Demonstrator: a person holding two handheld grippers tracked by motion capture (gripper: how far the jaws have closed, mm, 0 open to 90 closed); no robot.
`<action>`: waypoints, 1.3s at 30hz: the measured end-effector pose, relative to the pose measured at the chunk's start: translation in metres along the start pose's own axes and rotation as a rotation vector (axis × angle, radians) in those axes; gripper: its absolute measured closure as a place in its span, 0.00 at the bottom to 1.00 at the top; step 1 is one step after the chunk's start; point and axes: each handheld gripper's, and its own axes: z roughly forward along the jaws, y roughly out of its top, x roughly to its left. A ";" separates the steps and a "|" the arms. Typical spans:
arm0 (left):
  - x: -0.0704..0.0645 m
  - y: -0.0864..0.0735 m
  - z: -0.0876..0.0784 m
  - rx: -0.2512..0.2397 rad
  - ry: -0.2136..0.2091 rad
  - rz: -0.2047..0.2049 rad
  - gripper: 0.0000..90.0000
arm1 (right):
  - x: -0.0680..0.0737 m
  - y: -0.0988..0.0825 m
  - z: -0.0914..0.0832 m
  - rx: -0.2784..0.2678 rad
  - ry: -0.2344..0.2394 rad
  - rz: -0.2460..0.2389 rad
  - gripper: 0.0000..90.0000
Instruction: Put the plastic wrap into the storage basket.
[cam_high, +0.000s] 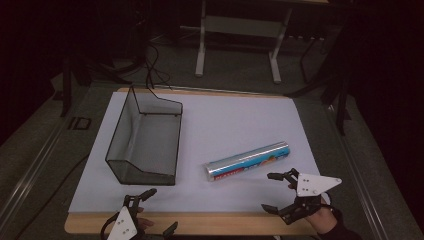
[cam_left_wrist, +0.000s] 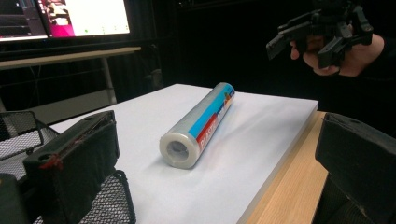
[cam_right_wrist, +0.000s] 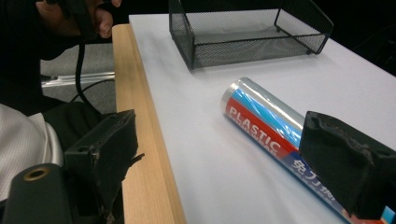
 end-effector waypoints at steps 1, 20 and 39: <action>0.000 0.000 0.000 0.000 -0.002 0.000 0.00 | -0.001 0.001 -0.001 0.000 0.007 -0.004 0.13; 0.000 0.000 0.002 0.003 -0.023 -0.007 0.00 | -0.029 0.004 0.025 0.316 0.142 -0.011 0.12; 0.001 -0.001 0.003 0.001 -0.032 -0.009 0.00 | -0.055 0.021 0.053 0.614 0.092 -0.158 0.14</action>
